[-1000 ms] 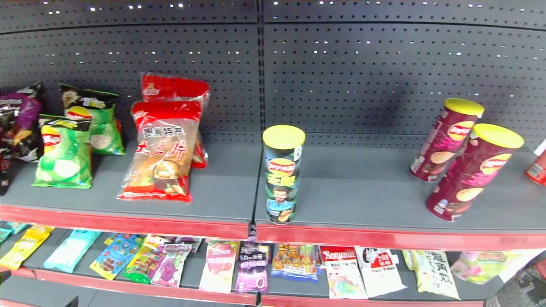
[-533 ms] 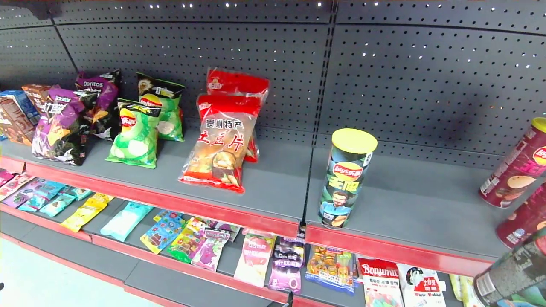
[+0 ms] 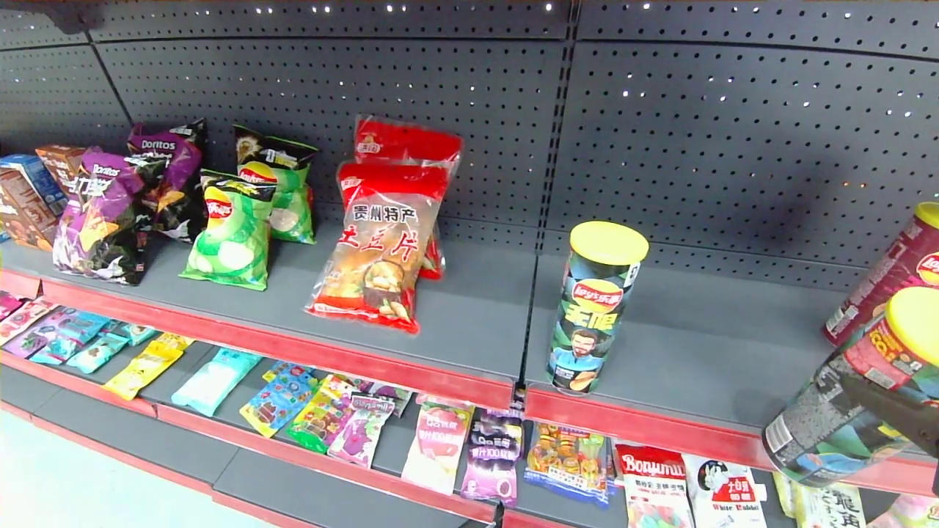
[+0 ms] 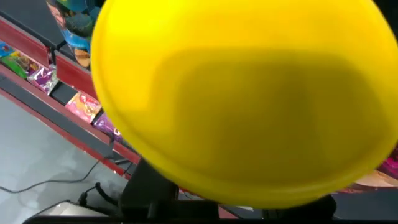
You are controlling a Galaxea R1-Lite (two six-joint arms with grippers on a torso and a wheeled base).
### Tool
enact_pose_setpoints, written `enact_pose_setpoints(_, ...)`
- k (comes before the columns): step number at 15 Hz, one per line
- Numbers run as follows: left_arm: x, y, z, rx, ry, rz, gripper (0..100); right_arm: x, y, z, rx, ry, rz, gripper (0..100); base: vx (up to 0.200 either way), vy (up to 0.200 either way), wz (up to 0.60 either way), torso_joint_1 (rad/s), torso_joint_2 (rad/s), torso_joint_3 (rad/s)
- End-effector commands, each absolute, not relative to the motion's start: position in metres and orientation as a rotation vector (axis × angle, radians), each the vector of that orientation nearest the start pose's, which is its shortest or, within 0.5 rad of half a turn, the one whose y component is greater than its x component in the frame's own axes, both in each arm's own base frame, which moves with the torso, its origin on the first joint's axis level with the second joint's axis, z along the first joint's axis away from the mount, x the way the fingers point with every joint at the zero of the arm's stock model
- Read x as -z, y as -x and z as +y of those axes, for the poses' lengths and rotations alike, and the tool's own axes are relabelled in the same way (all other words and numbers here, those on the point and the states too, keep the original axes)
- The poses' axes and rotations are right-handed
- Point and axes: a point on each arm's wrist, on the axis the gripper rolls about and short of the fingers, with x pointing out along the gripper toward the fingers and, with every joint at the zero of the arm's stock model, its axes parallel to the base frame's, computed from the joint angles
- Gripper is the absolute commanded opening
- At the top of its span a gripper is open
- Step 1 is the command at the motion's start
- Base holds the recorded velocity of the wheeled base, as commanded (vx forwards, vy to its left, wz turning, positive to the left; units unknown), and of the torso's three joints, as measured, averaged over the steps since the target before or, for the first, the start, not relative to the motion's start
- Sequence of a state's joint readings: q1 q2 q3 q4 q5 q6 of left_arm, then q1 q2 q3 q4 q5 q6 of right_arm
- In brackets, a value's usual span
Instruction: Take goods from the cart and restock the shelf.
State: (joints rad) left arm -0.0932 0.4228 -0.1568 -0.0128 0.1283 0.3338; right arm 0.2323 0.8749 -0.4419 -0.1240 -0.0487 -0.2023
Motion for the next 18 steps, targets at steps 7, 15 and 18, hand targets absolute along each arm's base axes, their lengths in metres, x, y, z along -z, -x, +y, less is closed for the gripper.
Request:
enact_pose_setpoints(7,-0.126,-0.018,0.000,0.051,-0.360,0.273,100,-0.184,-0.087,0.019,-0.209,0.258,0.306,0,0.000,0.000,0.00,0.000,0.00,0.000)
enact_pose_setpoints(15,-0.126,-0.018,0.000,0.061,-0.334,0.272,100,-0.197,-0.133,0.031,-0.227,0.267,0.351,0,0.000,0.000,0.00,0.000,0.00,0.000)
enact_pose_setpoints(18,-0.124,-0.016,0.000,0.046,-0.169,0.265,100,-0.203,-0.170,0.040,-0.222,0.239,0.346,0,0.000,0.000,0.00,0.000,0.00,0.000)
